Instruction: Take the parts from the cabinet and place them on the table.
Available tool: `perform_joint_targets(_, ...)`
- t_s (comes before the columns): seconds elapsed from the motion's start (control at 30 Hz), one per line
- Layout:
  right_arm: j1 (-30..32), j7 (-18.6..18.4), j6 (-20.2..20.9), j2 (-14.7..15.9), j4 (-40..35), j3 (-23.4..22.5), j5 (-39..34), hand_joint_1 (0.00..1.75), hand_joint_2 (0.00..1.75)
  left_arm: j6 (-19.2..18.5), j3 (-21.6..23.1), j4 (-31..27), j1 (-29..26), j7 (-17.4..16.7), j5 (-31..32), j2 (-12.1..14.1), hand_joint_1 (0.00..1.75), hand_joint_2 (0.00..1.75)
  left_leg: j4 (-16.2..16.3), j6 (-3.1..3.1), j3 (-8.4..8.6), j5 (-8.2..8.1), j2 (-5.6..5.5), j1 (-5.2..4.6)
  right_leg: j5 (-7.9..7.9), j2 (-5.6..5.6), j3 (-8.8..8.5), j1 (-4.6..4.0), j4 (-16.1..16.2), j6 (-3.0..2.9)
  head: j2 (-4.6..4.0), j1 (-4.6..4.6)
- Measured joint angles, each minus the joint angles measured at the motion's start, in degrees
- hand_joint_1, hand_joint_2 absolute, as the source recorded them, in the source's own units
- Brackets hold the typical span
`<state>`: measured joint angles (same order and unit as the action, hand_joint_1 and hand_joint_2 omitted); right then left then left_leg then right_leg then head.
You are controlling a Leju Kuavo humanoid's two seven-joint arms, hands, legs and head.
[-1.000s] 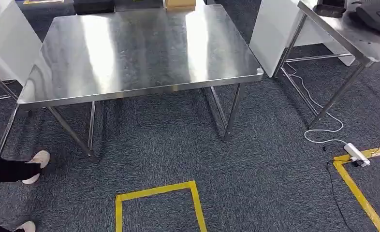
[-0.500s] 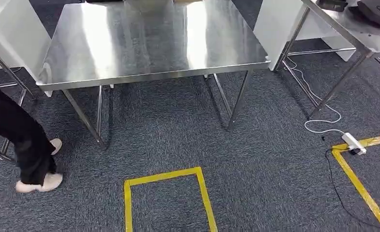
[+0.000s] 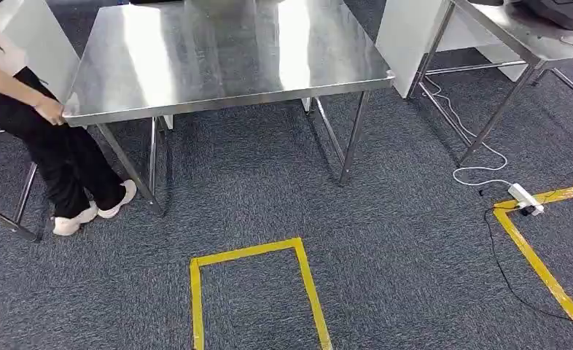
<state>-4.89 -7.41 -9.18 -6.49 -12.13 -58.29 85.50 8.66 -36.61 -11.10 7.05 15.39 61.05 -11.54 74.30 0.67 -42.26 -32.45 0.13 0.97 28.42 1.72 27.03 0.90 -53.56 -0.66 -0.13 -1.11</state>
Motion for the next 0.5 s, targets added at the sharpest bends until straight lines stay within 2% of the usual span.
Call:
perform_joint_targets(0.03,0.0,0.2,0.1,0.0,0.0,0.0,-0.1,0.0,0.0,-0.1,0.0,0.0,0.1,0.0,0.1,0.0,0.0,0.0,0.2,0.38,0.81,1.14,0.03,0.41,-0.22,0.37,0.31,0.11,-0.1,0.13,0.0,-0.04)
perform_joint_targets(0.07,0.0,0.2,0.4,0.0,0.0,-0.1,-0.2,0.0,0.0,-0.4,0.1,0.0,0.2,0.3,0.2,0.0,0.0,0.0,-2.1,0.77,2.94,2.91,0.12,0.92,-0.34,0.66,0.64,0.32,-0.4,0.33,0.0,0.02)
perform_joint_targets(0.1,0.0,0.2,0.6,-0.1,0.0,-0.1,-0.2,0.0,0.0,-0.8,0.2,0.0,0.1,0.7,0.2,0.2,0.0,0.0,-6.6,1.15,6.23,4.51,0.5,1.31,-0.35,0.93,0.57,0.63,-0.9,0.42,0.0,0.0)
perform_joint_targets(0.13,-0.1,0.2,0.6,-0.2,0.0,-0.2,-0.2,0.0,0.0,-1.1,0.3,-0.1,0.2,1.1,0.2,0.3,0.0,0.0,-12.5,1.61,10.18,5.75,1.67,1.69,-0.12,1.18,1.0,0.8,-1.7,0.82,0.0,-0.04)
perform_joint_targets(0.17,-0.1,0.2,0.6,0.2,-0.1,-0.2,-0.2,0.0,0.0,-1.4,0.5,-0.1,0.5,1.4,0.2,0.1,0.0,0.0,-15.2,2.17,11.97,3.78,2.96,1.24,-0.02,1.34,1.86,0.44,-2.3,1.26,0.0,-0.22)
perform_joint_targets(0.2,0.0,0.2,0.6,-0.2,0.0,-0.3,-0.3,0.0,0.0,-1.4,0.5,-0.1,0.5,1.5,0.2,0.4,0.0,0.0,-15.4,0.93,11.5,4.25,2.72,0.88,0.07,1.81,2.66,0.23,-3.0,1.8,0.0,-0.59)
perform_joint_targets(0.23,0.0,0.2,0.7,-0.2,0.0,-0.4,-0.2,0.0,0.0,-1.5,0.5,-0.1,0.6,1.6,0.2,0.5,0.0,0.0,-15.6,0.51,11.03,3.9,2.57,0.83,0.0,2.08,2.2,-0.41,-3.2,2.0,0.0,-0.39)
perform_joint_targets(0.27,-0.1,0.2,0.9,-0.2,0.0,-0.4,-0.1,0.0,0.0,-1.5,0.5,-0.1,0.5,1.6,0.2,0.6,0.0,0.0,-15.5,-0.15,10.73,3.79,2.12,0.51,-0.18,2.4,2.2,-0.38,-3.2,2.27,0.0,-0.26)
perform_joint_targets(0.3,-0.2,0.3,1.0,-0.2,0.0,-0.4,0.0,0.0,0.0,-1.5,0.5,-0.1,0.5,1.6,0.2,0.7,0.0,0.0,-15.7,-0.9,10.43,4.06,1.54,0.22,-0.36,2.94,2.38,-0.41,-3.1,2.81,0.0,-0.17)
perform_joint_targets(0.33,-0.3,0.3,1.1,-0.2,0.0,-0.4,0.1,0.0,0.0,-1.5,0.5,-0.1,0.5,1.6,0.2,0.8,0.0,0.0,-16.2,-1.83,10.49,4.59,1.19,0.5,0.17,2.59,2.93,0.03,-3.4,3.24,0.0,-0.39)
perform_joint_targets(0.37,-0.3,0.3,1.5,-0.1,0.0,-0.4,0.3,0.0,0.0,-1.5,0.5,-0.1,0.5,1.6,0.2,0.8,0.0,0.0,-16.3,-2.46,10.16,4.9,0.86,0.39,1.61,0.88,3.63,0.19,-5.3,3.01,0.0,-0.04)
perform_joint_targets(0.4,-0.3,0.3,1.8,-0.2,0.0,-0.4,0.4,0.0,0.0,-1.5,0.5,-0.1,0.7,1.5,0.2,0.8,0.0,0.0,-16.3,-2.97,9.75,5.17,0.44,0.37,3.6,-0.22,5.24,0.21,-8.9,2.54,0.0,0.0)
perform_joint_targets(0.43,-0.3,0.3,2.1,-0.2,0.0,-0.4,0.4,0.0,0.0,-1.5,0.6,-0.1,0.8,1.5,0.3,0.7,0.0,0.0,-16.3,-3.35,9.35,5.44,0.0,0.27,5.76,-0.85,7.42,0.24,-13.7,2.2,0.0,0.04)
perform_joint_targets(0.47,-0.2,0.3,2.1,-0.2,0.0,-0.4,0.5,0.0,0.0,-1.6,0.6,-0.1,0.8,1.5,0.3,0.7,0.0,0.0,-16.3,-3.66,8.96,5.68,-0.5,0.1,7.55,-1.12,9.57,0.15,-18.5,2.05,0.0,0.04)
perform_joint_targets(0.5,-0.1,0.3,2.1,-0.2,0.0,-0.4,0.5,0.0,0.0,-1.6,0.6,-0.1,0.8,1.5,0.3,0.7,0.0,0.0,-16.2,-3.78,8.63,5.96,-1.07,-0.09,8.4,-1.31,10.88,0.05,-21.7,2.21,0.0,0.04)
